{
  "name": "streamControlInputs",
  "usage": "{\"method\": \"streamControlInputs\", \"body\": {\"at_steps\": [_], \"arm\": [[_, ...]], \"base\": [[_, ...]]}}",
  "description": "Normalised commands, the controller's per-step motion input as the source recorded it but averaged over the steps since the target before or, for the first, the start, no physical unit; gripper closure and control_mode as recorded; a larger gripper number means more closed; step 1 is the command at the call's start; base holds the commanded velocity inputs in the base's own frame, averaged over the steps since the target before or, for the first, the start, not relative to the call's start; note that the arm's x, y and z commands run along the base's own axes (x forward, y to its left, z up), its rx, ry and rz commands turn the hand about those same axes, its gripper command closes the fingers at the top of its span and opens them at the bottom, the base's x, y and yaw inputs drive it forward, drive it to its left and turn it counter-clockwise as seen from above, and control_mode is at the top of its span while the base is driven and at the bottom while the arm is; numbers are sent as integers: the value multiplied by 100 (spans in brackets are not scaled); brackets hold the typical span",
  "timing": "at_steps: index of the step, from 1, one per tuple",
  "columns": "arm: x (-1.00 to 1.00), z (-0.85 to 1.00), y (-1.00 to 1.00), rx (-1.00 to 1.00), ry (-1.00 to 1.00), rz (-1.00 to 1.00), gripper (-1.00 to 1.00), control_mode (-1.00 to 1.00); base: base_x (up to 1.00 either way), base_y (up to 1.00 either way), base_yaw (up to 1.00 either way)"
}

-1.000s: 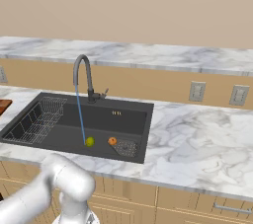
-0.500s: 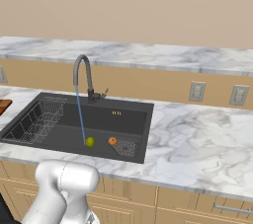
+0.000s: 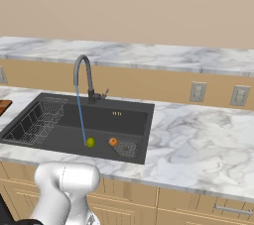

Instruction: Pick the orange, pear, tangerine from the sink and place them on the cutting board to airdry. Then turn off the sink faucet.

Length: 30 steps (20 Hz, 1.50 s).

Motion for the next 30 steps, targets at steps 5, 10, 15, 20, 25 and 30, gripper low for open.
{"method": "streamControlInputs", "body": {"at_steps": [5,10,15,20,25,30], "arm": [[-81,1,-33,0,-14,-13,-100,-100],[-51,32,-74,0,-2,-3,-100,-100],[-31,56,-75,1,11,0,-100,-100],[-25,65,-62,2,19,0,-100,-100],[-6,21,-13,-17,-7,0,-100,-100],[-18,5,-29,-38,-13,0,-100,-100]], "base": [[0,0,0],[0,0,0],[0,0,0],[0,0,0],[0,0,0],[0,0,0]]}}
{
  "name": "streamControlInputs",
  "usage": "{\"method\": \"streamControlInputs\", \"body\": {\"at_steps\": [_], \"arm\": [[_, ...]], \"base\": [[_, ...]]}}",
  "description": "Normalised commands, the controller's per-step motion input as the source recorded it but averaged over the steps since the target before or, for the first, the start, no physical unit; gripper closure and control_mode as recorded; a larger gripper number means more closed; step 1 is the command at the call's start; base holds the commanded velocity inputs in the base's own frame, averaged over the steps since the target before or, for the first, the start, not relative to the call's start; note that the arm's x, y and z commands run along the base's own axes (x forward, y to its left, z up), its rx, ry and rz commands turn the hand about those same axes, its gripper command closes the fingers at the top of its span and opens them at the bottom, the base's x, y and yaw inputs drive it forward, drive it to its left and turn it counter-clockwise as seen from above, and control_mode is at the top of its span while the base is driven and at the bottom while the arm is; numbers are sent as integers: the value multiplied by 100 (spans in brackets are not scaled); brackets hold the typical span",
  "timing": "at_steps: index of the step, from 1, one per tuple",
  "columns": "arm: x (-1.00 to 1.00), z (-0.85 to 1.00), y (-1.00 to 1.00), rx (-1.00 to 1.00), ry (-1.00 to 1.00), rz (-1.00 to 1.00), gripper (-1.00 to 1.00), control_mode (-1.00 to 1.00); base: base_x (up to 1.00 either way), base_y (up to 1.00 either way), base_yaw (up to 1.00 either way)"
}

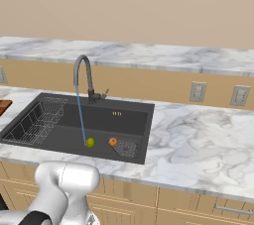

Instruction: Pick the orange, pear, tangerine from the sink and place them on the cutting board to airdry. Then turn off the sink faucet.

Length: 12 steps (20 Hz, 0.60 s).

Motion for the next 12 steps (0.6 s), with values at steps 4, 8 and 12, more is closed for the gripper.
{"method": "streamControlInputs", "body": {"at_steps": [4,8,12], "arm": [[-20,14,-67,-25,-2,0,-100,-100],[-4,12,-69,-2,2,0,-100,-100],[0,1,-51,-1,3,0,-100,-100]], "base": [[0,0,0],[0,0,0],[0,0,0]]}}
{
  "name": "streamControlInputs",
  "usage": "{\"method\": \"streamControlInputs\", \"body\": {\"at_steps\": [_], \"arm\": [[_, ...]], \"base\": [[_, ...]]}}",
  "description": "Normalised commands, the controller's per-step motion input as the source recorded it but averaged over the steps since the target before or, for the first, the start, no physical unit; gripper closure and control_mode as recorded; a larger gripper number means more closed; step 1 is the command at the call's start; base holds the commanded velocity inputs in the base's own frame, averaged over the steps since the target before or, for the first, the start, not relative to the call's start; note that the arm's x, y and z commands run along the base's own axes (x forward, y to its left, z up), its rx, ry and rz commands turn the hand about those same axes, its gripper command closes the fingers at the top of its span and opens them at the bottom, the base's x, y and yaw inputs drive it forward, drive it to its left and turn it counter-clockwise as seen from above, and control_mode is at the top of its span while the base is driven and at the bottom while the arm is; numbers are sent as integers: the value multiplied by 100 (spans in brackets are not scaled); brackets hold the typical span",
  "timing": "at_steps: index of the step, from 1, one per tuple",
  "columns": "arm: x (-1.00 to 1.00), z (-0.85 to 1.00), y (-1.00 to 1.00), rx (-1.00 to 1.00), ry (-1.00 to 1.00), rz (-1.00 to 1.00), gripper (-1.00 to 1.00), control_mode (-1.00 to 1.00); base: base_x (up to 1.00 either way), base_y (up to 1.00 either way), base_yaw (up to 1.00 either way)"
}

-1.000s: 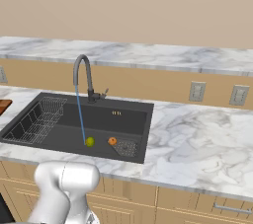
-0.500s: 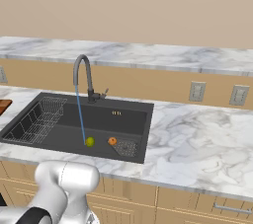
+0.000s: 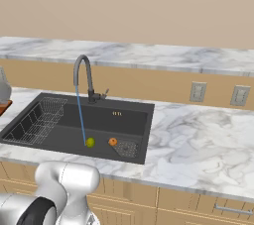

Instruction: Pick the orange, pear, tangerine from the sink and place them on the cutting board to airdry. Then turn off the sink faucet.

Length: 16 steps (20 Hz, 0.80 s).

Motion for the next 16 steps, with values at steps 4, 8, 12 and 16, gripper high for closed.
{"method": "streamControlInputs", "body": {"at_steps": [4,8,12,16], "arm": [[0,-11,-34,-4,0,0,-100,-100],[0,-26,-38,-1,0,0,-100,-100],[1,-35,-38,-1,0,1,-100,-100],[12,-33,-33,-2,0,2,-100,-100]], "base": [[0,0,0],[0,0,0],[0,0,0],[0,0,0]]}}
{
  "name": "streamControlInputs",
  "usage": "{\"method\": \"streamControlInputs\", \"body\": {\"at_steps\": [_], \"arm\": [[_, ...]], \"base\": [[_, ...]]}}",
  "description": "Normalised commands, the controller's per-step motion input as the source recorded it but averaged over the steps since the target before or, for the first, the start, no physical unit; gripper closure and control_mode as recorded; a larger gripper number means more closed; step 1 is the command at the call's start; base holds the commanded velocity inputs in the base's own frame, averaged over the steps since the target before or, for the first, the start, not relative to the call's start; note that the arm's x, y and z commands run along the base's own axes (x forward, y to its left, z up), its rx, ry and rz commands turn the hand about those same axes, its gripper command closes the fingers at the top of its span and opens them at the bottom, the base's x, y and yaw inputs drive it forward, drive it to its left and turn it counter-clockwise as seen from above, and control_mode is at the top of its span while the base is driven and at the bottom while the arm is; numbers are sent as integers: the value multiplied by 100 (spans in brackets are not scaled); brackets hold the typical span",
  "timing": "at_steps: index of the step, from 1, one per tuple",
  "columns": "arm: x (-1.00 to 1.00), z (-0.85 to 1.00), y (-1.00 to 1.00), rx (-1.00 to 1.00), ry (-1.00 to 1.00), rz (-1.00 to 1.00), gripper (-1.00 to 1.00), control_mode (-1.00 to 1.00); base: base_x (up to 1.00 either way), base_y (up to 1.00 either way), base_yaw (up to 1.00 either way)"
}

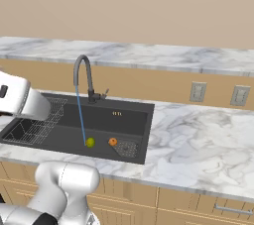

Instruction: Pick the orange, pear, tangerine from the sink and place them on the cutting board to airdry. Then turn off the sink faucet.

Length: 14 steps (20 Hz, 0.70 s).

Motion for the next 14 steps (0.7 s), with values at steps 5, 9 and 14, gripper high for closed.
{"method": "streamControlInputs", "body": {"at_steps": [5,9,14], "arm": [[26,-15,-24,0,0,0,-100,-100],[32,-20,-9,-1,0,0,-100,-100],[24,-20,0,-2,0,0,-100,-100]], "base": [[0,0,0],[0,0,0],[0,0,0]]}}
